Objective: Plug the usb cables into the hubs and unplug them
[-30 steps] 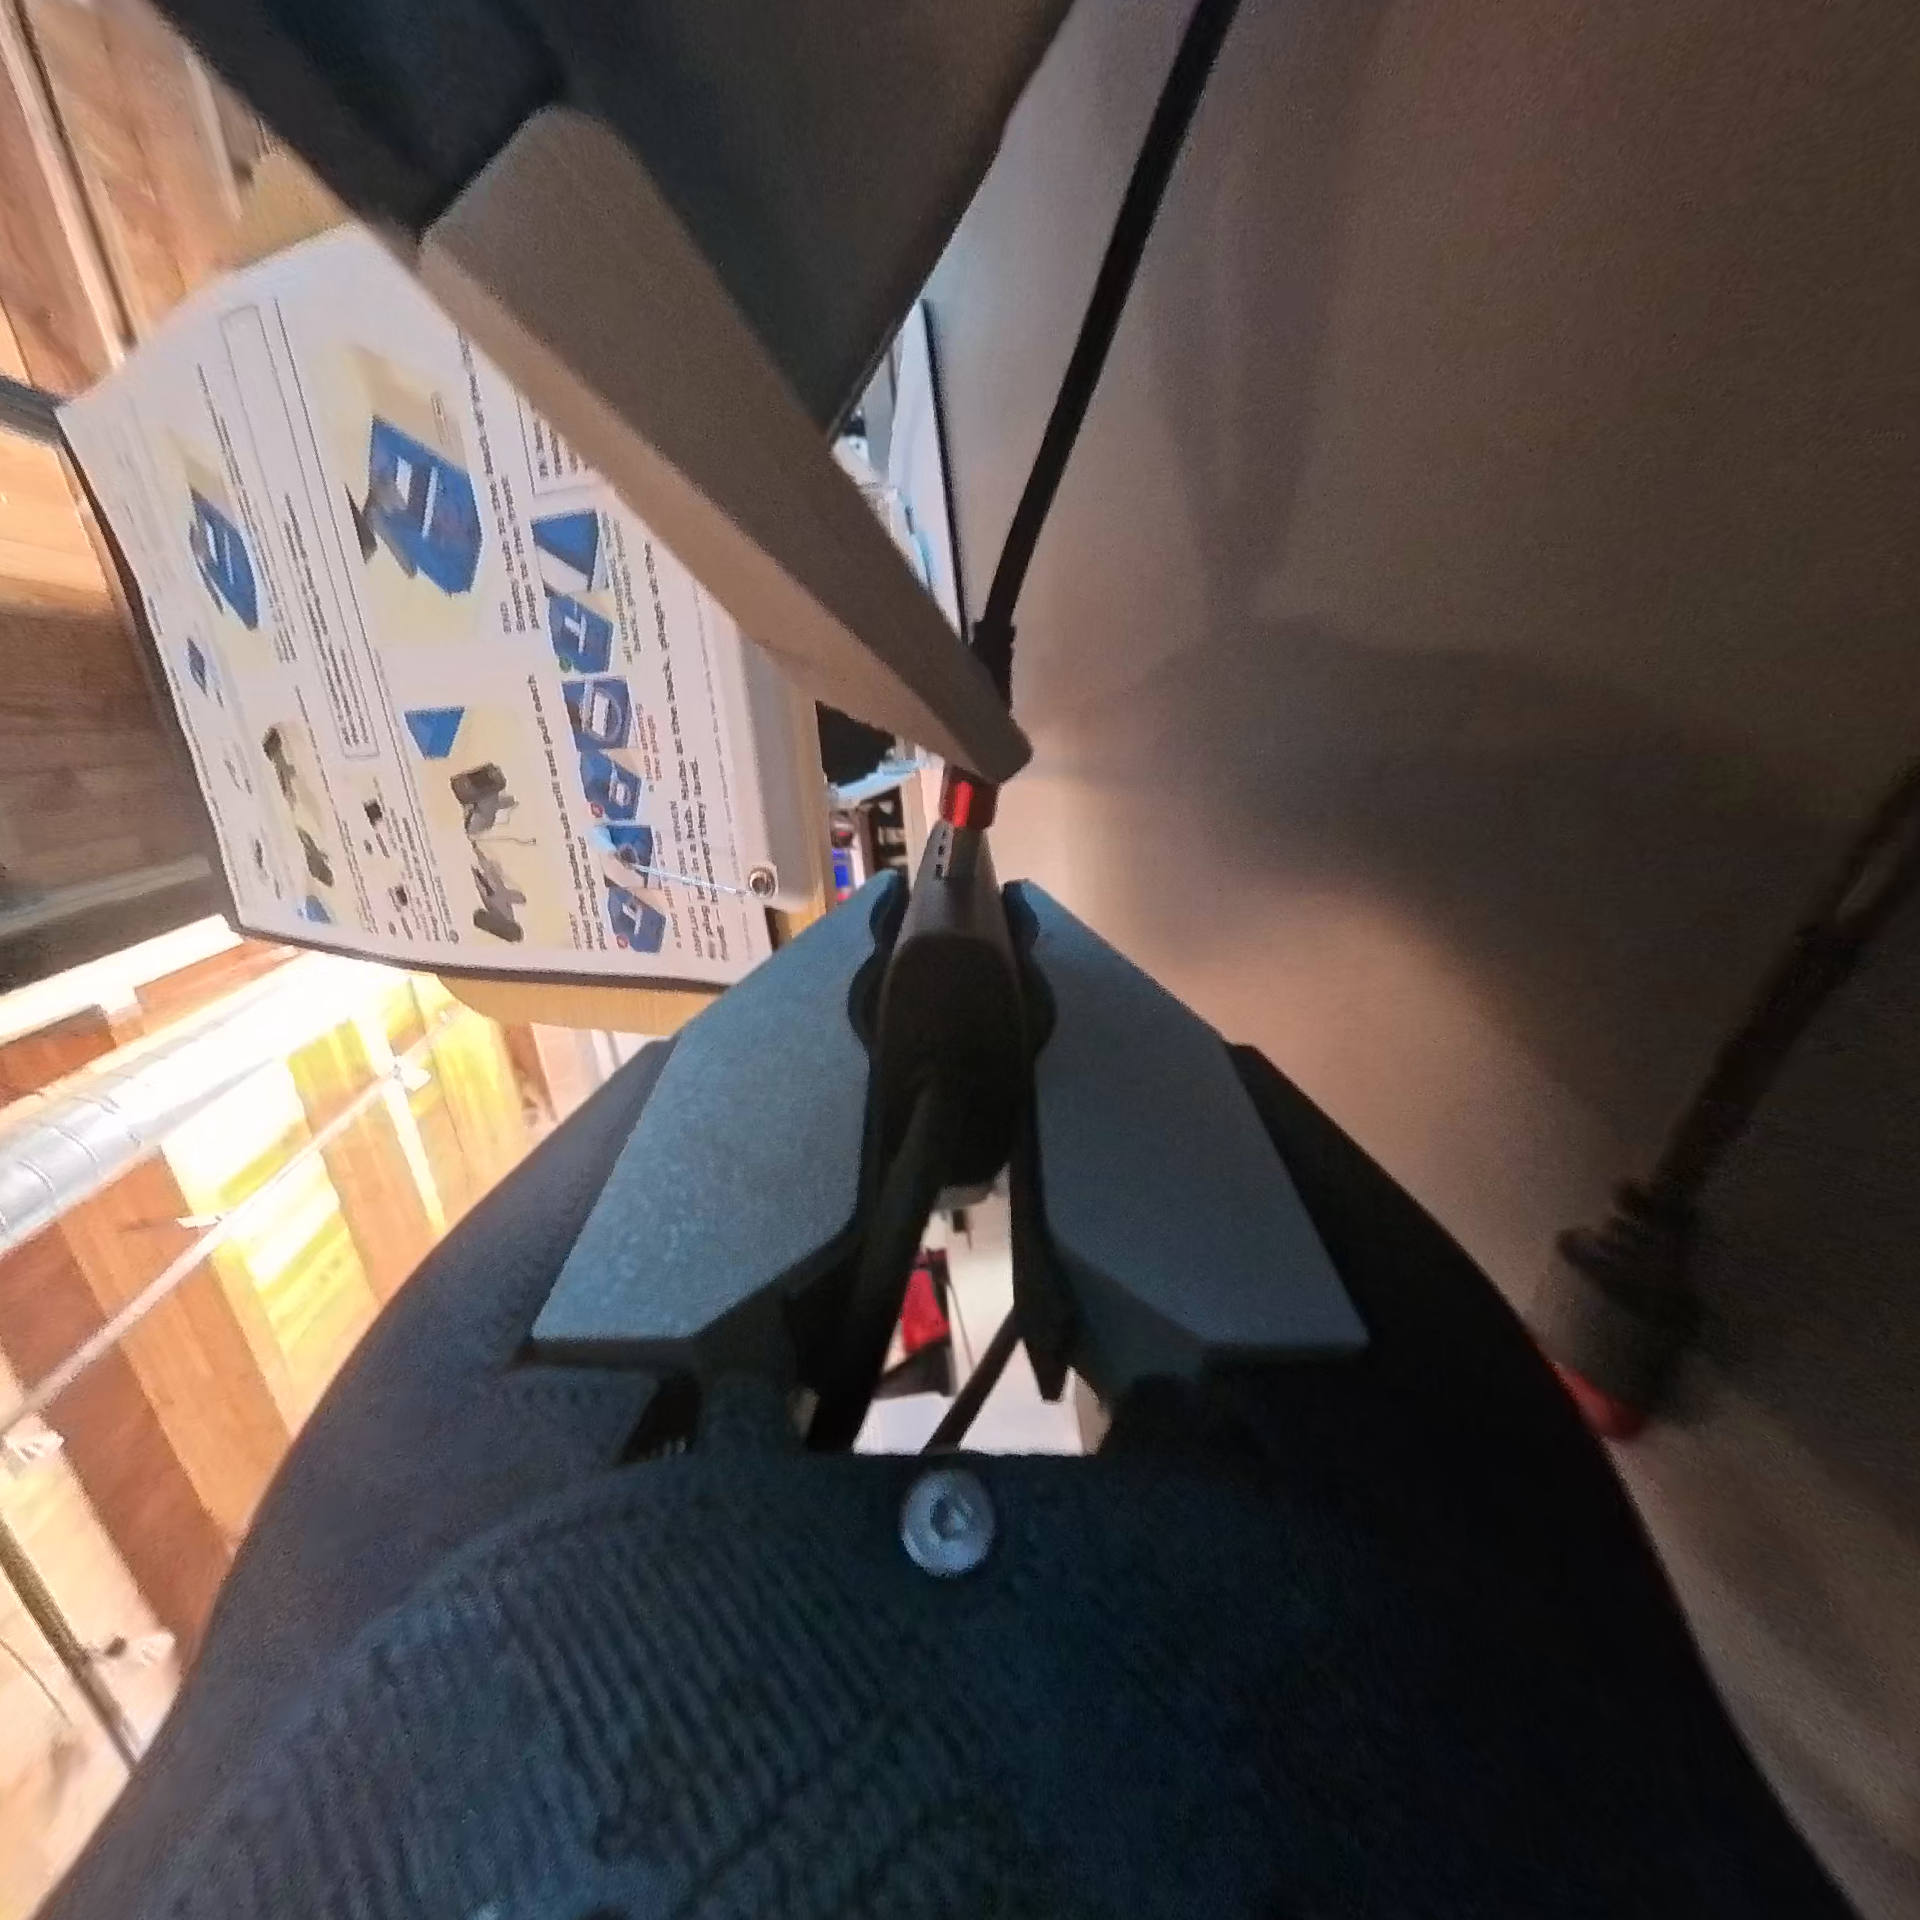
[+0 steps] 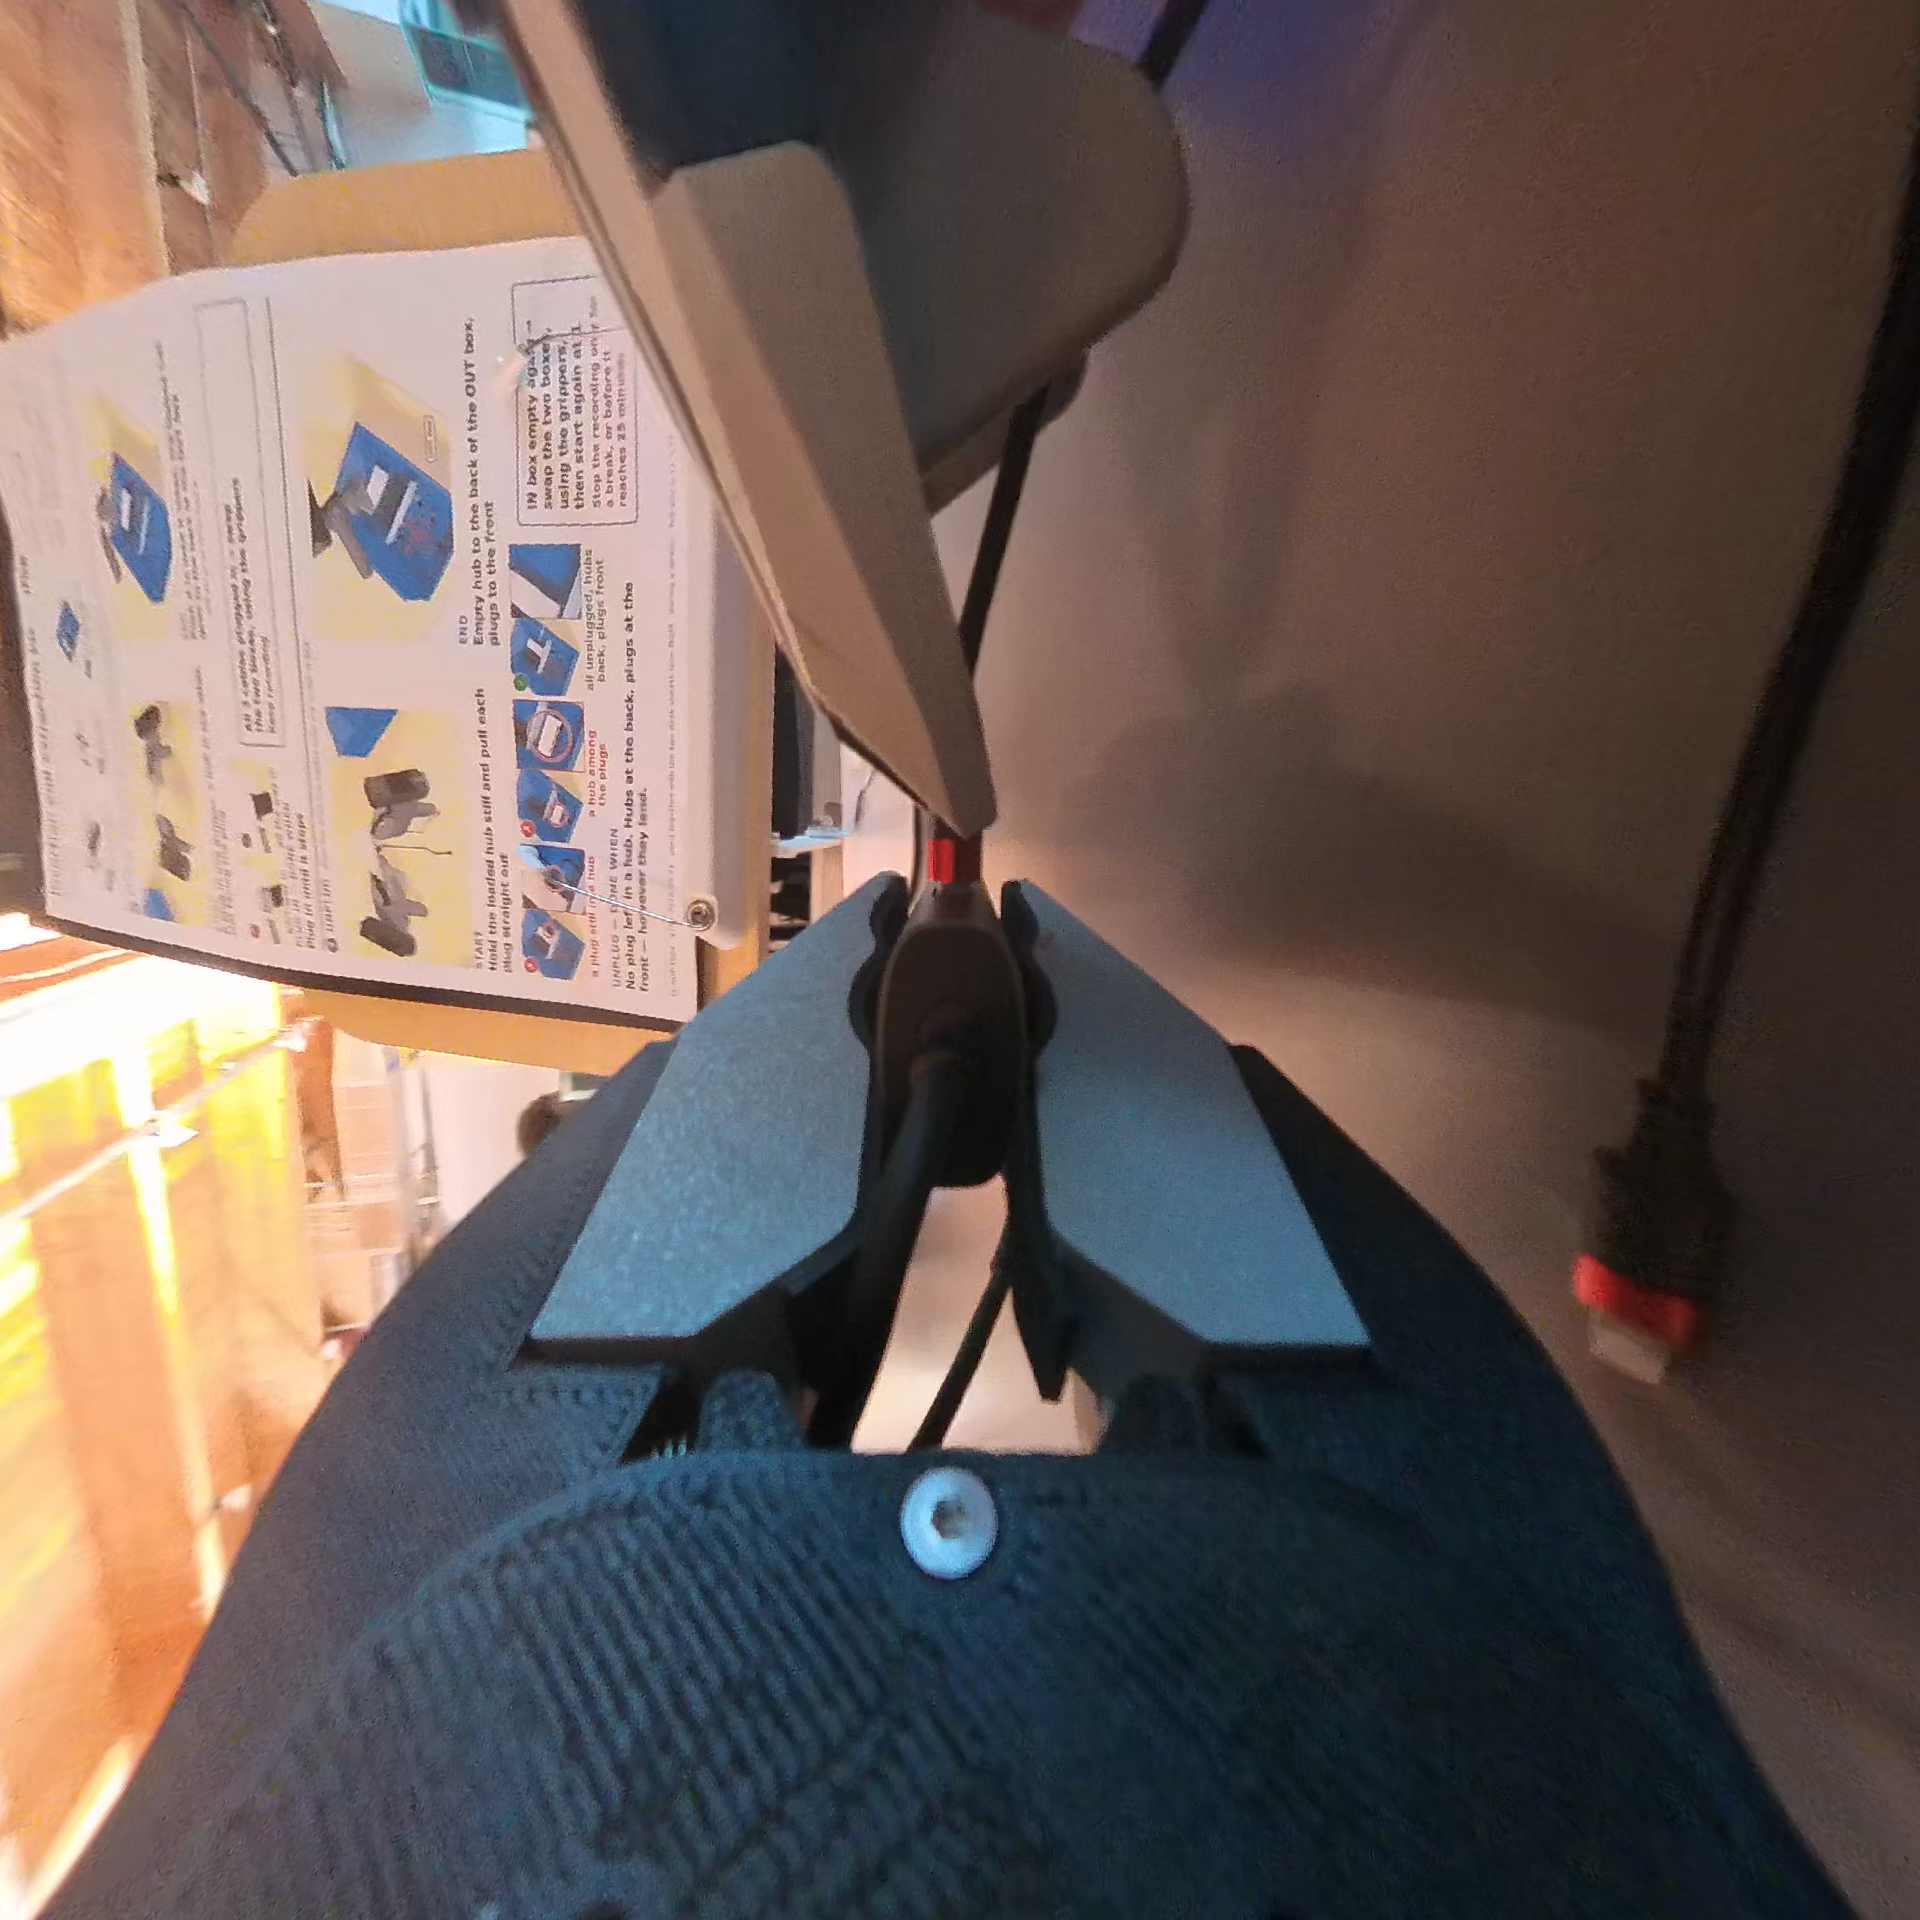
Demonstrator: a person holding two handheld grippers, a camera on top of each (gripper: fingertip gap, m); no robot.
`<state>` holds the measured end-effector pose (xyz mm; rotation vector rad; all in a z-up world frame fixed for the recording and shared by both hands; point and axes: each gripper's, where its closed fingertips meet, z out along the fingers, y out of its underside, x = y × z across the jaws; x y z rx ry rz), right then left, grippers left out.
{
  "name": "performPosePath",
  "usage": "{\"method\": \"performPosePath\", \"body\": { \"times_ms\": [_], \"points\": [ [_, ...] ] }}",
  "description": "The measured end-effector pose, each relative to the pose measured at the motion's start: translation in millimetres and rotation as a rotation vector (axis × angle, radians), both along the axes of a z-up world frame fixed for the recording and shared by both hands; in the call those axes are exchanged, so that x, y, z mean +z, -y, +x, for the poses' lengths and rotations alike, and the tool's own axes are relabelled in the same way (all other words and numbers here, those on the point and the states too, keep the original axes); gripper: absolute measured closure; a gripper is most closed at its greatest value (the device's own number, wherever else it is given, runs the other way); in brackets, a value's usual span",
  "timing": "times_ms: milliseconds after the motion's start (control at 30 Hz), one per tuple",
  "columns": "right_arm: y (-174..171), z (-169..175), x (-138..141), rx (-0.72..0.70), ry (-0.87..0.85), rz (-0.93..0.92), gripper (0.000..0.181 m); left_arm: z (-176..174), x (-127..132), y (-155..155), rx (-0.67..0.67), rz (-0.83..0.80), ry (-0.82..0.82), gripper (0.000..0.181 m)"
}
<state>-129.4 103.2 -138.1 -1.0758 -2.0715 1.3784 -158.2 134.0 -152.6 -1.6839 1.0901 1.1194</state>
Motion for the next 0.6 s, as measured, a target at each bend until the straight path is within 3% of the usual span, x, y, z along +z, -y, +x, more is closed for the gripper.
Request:
{"method": "performPosePath", "body": {
  "times_ms": [167,333,433,533,600],
  "points": [
    [-3,-1,-4,-0.009,0.004,0.011,0.169,-2,0,-3,0.005,0.018,-0.073,0.164],
    [-4,1,2,-0.018,-0.015,0.026,0.17,-1,4,-5,-0.007,0.04,-0.018,0.164],
    [-6,0,3,-0.048,-0.055,0.148,0.169,0,2,-6,-0.016,0.023,0.084,0.164],
    [-22,-1,7,-0.131,-0.114,0.287,0.17,-4,4,-7,-0.024,0.016,0.287,0.164],
    [-32,1,15,-0.172,-0.144,0.281,0.168,-9,6,-5,-0.036,0.005,0.433,0.164]
  ]
}}
